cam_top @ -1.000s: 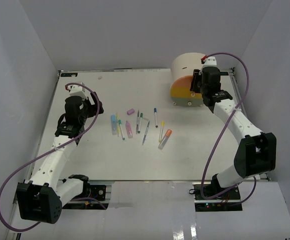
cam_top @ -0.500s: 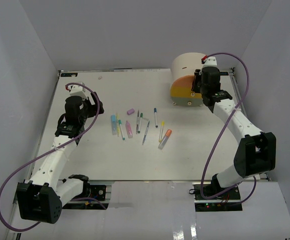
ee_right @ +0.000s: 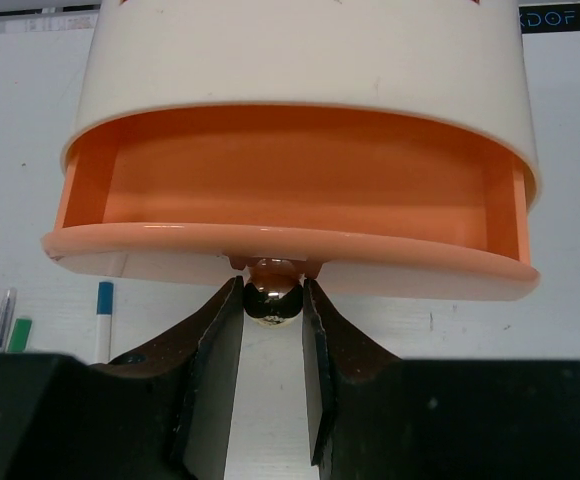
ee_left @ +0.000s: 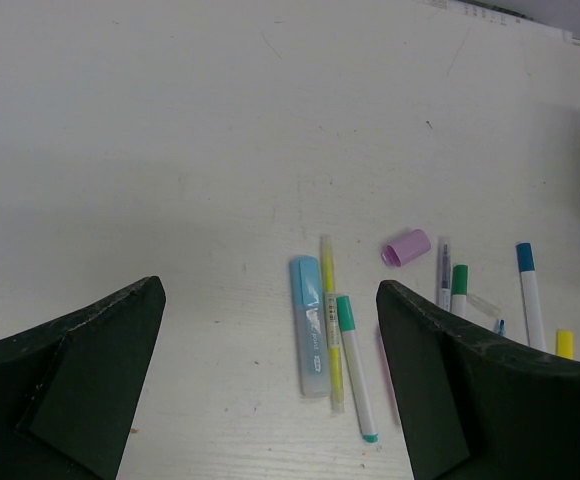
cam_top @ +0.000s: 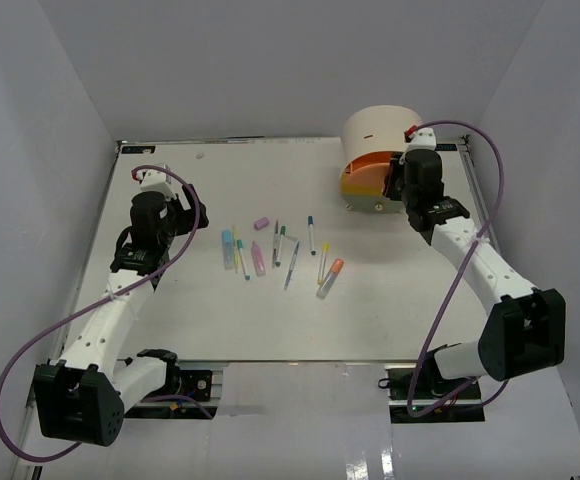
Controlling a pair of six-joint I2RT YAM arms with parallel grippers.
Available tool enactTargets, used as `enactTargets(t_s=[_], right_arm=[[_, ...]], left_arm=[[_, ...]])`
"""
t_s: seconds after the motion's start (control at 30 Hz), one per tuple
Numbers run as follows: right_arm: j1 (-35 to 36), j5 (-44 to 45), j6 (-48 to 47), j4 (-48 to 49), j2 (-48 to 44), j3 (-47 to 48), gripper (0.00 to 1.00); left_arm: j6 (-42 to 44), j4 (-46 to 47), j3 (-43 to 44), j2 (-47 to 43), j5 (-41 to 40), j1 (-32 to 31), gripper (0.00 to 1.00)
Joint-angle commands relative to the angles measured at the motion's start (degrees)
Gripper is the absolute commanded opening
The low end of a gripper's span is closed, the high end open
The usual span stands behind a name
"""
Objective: Sort the stationery into containers
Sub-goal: Open the drawer in the storage box.
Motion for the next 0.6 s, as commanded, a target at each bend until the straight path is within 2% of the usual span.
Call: enactTargets(t_s=[0.0,0.57], right_arm=[[0.78,0.93,1.65,0.16,-2.68,-1.71,0.08],[2.19,2.51,3.14,-1.25,-7.78,-6.20,0.11]], left_arm=[[-0.36,0.81,0.45,-0.31,0.88,0.05,0.98],[-0.62,0.73,0.54,-0.05,1.49,0.14,0.98]])
